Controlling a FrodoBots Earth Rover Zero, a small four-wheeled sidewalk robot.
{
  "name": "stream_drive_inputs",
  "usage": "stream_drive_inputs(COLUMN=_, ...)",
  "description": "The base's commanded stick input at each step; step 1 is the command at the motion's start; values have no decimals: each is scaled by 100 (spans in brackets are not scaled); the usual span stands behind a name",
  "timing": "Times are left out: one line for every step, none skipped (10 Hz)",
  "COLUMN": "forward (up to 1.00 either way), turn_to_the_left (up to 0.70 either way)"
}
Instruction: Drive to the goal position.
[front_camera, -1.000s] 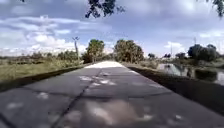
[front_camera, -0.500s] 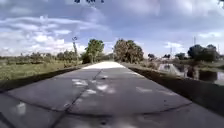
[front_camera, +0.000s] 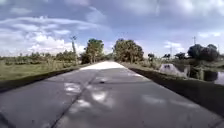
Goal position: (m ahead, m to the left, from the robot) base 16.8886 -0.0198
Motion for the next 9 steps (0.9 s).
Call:
stream_drive_inputs(forward=85, turn_to_the_left=0)
stream_drive_inputs(forward=85, turn_to_the_left=0)
stream_drive_inputs(forward=85, turn_to_the_left=0)
stream_drive_inputs(forward=85, turn_to_the_left=0)
stream_drive_inputs(forward=85, turn_to_the_left=0)
stream_drive_inputs(forward=85, turn_to_the_left=0)
stream_drive_inputs(forward=85, turn_to_the_left=0)
stream_drive_inputs(forward=85, turn_to_the_left=0)
stream_drive_inputs(forward=85, turn_to_the_left=0)
